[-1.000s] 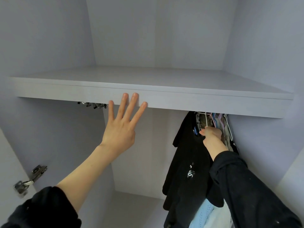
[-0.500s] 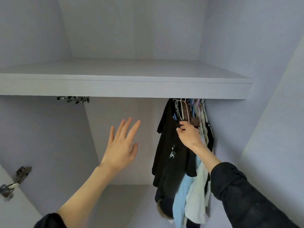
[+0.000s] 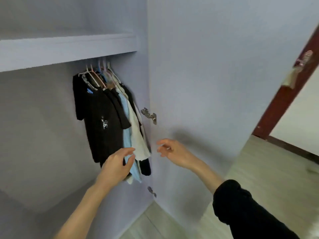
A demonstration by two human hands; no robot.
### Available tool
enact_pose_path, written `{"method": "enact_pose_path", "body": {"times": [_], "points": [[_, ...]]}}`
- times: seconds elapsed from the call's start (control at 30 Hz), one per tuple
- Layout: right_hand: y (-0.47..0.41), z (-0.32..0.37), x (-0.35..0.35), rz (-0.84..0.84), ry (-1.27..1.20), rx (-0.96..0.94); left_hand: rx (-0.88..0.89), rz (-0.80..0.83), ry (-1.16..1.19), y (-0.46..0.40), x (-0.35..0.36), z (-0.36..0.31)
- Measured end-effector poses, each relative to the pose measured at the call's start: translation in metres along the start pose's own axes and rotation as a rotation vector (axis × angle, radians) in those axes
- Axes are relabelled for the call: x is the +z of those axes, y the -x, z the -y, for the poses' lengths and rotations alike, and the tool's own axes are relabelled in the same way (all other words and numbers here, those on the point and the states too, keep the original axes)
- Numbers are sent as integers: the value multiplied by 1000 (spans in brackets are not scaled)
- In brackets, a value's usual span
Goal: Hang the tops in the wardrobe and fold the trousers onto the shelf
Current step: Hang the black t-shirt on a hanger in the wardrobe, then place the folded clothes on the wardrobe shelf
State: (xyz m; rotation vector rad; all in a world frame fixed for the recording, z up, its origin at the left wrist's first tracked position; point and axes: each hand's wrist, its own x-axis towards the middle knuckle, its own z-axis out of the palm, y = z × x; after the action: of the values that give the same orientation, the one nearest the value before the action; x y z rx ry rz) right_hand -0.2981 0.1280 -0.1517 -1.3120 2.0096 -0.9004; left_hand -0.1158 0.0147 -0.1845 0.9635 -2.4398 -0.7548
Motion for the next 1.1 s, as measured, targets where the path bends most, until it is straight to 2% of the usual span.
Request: {"method": "enact_pose_path", "body": {"times": [0.13, 0.23, 0.3, 0.37, 0.4, 0.57, 0.77, 0.93, 1.1], "points": [[99, -52, -28, -125, -49, 188, 148, 228, 82, 23, 59, -54], [170, -95, -59, -271, -79, 334, 318, 374, 134, 36, 113, -106], [220, -129, -83, -389, -78, 425, 449, 531, 130, 50, 160, -155], [235, -141, -91, -411, -107, 445, 523, 609, 142, 61, 175, -177], [265, -162, -108, -487, -129, 487, 577, 687, 149, 67, 206, -210], [332, -233, -165, -681, -218, 599, 676, 859, 135, 60, 295, -309], [388, -334, -266, -824, -289, 688, 662, 867, 200, 14, 414, -428], [413, -387, -335, -885, -314, 767, 760, 908, 220, -5, 482, -499], [412, -456, -417, -990, -337, 831, 833, 975, 208, -69, 570, -581]]}}
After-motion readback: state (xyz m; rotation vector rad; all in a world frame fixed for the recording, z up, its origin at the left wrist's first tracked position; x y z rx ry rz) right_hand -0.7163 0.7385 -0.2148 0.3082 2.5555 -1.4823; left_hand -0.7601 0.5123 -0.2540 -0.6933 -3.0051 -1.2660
